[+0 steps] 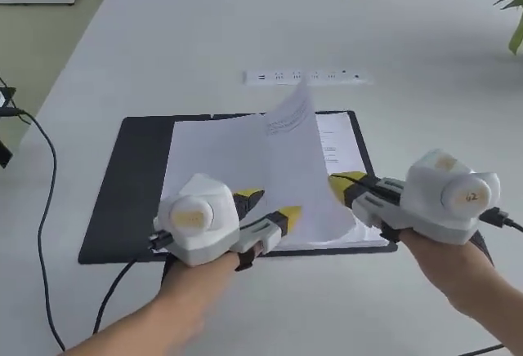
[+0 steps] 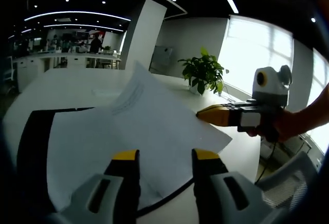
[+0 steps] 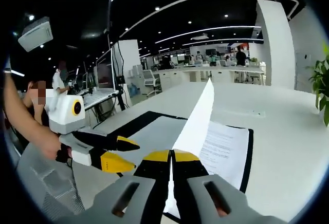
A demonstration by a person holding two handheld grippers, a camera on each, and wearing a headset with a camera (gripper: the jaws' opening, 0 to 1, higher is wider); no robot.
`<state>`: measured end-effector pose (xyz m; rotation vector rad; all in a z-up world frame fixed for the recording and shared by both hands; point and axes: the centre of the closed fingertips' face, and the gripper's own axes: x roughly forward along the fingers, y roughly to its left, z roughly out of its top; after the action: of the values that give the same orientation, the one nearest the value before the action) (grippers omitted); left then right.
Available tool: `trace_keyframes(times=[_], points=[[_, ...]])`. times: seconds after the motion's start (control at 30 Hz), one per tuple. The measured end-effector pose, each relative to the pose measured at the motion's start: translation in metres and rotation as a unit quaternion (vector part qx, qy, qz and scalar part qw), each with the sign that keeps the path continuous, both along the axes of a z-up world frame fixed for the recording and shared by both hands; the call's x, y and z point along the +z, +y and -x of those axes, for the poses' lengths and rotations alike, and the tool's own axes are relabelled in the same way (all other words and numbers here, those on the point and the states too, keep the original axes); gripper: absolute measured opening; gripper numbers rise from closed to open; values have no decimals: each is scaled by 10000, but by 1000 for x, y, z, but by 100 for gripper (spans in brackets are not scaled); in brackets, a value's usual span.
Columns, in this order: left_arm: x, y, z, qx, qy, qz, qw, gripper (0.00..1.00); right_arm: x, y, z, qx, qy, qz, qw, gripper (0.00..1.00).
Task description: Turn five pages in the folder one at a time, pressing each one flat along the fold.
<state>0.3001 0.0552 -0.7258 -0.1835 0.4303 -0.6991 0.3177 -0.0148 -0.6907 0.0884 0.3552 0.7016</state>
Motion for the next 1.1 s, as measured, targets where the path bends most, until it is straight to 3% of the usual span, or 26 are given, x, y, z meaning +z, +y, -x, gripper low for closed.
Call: trace_keyframes(times=[0.13,0.4,0.5,0.63,0.8,0.97,1.1], points=[[12,26,2,189,-100,67,9997,40,16,23,-1,112,21,-383,9992,0],[29,74,10,449,-310,-32,9985,39,28,75,-3,306,124,-823,9961,0],[32,92,14,565,-319,-68,9979,39,29,94,-4,392,149,-906,9950,0],[30,118,22,646,-321,-263,9970,39,27,120,-5,493,225,-997,9935,0],[33,145,30,785,-330,-340,9958,38,20,146,-9,513,347,-1082,9922,0],[31,165,36,902,-313,-413,9946,37,5,169,-12,571,524,-1030,9917,0],[26,178,44,935,-251,-491,9941,36,-14,186,-12,648,722,-894,9913,0]])
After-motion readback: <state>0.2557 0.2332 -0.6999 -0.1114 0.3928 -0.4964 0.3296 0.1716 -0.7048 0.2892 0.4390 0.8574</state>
